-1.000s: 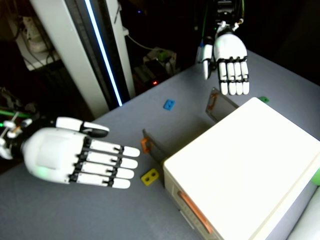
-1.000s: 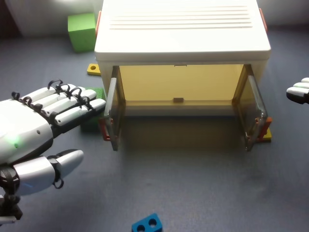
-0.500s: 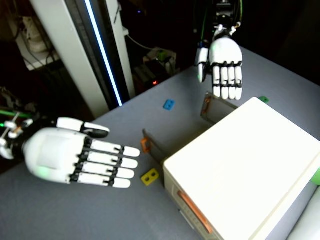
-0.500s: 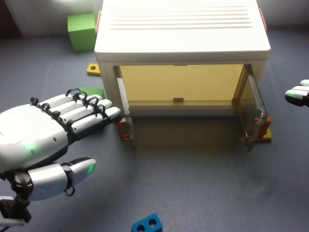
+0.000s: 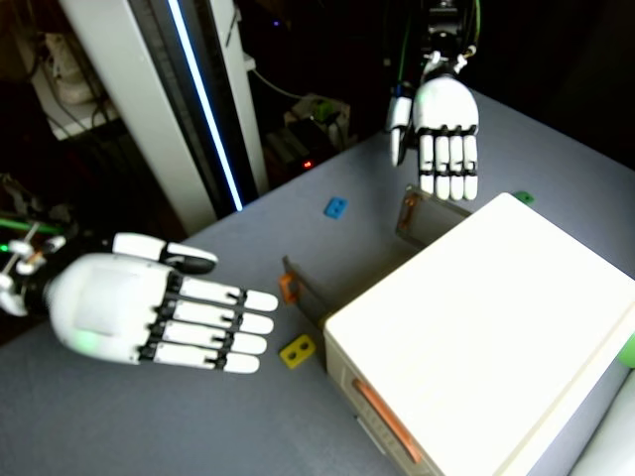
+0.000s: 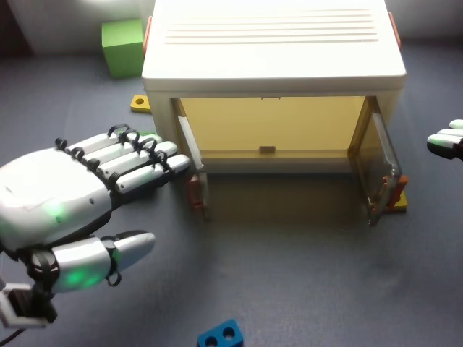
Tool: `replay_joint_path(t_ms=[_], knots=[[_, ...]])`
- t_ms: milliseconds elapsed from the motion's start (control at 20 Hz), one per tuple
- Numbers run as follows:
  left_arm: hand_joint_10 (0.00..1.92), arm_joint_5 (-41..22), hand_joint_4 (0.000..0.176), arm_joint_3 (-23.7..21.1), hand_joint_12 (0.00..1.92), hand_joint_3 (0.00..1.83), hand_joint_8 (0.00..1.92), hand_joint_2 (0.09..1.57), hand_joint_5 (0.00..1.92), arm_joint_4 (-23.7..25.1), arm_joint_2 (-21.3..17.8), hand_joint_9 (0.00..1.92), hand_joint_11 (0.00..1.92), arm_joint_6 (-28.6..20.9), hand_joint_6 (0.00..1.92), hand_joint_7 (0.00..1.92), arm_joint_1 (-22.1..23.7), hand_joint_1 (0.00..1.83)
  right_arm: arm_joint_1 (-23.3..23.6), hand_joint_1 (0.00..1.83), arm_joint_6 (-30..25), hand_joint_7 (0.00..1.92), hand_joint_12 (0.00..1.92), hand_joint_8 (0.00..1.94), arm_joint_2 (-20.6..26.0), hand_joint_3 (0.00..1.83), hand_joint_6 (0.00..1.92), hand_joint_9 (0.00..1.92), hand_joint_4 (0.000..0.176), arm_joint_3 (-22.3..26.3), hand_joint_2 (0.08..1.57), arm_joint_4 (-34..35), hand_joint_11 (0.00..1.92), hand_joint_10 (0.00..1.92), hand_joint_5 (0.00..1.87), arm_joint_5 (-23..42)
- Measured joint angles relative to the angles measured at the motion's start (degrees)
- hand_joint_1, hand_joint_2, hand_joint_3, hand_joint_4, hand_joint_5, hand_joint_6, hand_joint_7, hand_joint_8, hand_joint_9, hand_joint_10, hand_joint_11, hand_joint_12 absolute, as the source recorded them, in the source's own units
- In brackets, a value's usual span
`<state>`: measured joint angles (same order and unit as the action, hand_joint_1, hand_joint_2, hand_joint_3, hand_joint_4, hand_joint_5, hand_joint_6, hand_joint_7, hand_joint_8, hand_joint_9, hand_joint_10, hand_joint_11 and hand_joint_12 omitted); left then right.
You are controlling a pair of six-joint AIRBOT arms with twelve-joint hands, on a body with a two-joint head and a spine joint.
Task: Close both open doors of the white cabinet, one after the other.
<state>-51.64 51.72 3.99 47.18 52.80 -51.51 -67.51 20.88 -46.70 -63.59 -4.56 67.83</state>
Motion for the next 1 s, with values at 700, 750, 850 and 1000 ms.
replay_joint_path(t_ms=[700, 750, 850, 1000], knots=[[0.01, 3.1, 0.000, 2.3, 0.67, 0.04, 0.00, 1.57, 0.08, 3.1, 3.3, 0.05, 0.00, -1.2, 0.00, 0.05, 4.3, 0.00, 0.0, 0.25, 0.0, 0.08, 0.00, 0.00, -0.6, 0.00, 0.00, 0.04, 0.000, -0.4, 1.41, 0.0, 0.09, 0.00, 0.11, 0.0], [0.00, 3.2, 0.000, 2.3, 0.73, 0.03, 0.00, 1.57, 0.09, 3.1, 3.5, 0.05, 0.00, -1.2, 0.00, 0.05, 4.3, 0.00, 0.0, 0.25, 0.0, 0.07, 0.00, 0.00, -0.6, 0.00, 0.00, 0.03, 0.000, -0.4, 1.41, 0.0, 0.09, 0.00, 0.10, 0.0], [0.00, 3.4, 0.000, 2.8, 0.67, 0.04, 0.00, 1.57, 0.08, 3.7, 3.9, 0.05, 0.00, -1.2, 0.00, 0.03, 4.9, 0.00, -0.3, 0.27, 0.0, 0.07, 0.00, 0.00, -0.6, 0.00, 0.00, 0.03, 0.000, -0.4, 1.41, 0.1, 0.08, 0.00, 0.10, 0.1], [0.00, 4.1, 0.000, 3.4, 0.71, 0.05, 0.00, 1.57, 0.10, 3.3, 4.5, 0.07, 0.00, -1.2, 0.00, 0.05, 5.4, 0.00, -0.3, 0.32, 0.0, 0.08, 0.00, 0.00, -0.6, 0.00, 0.00, 0.04, 0.000, -0.4, 1.40, 0.0, 0.10, 0.00, 0.11, 0.0]])
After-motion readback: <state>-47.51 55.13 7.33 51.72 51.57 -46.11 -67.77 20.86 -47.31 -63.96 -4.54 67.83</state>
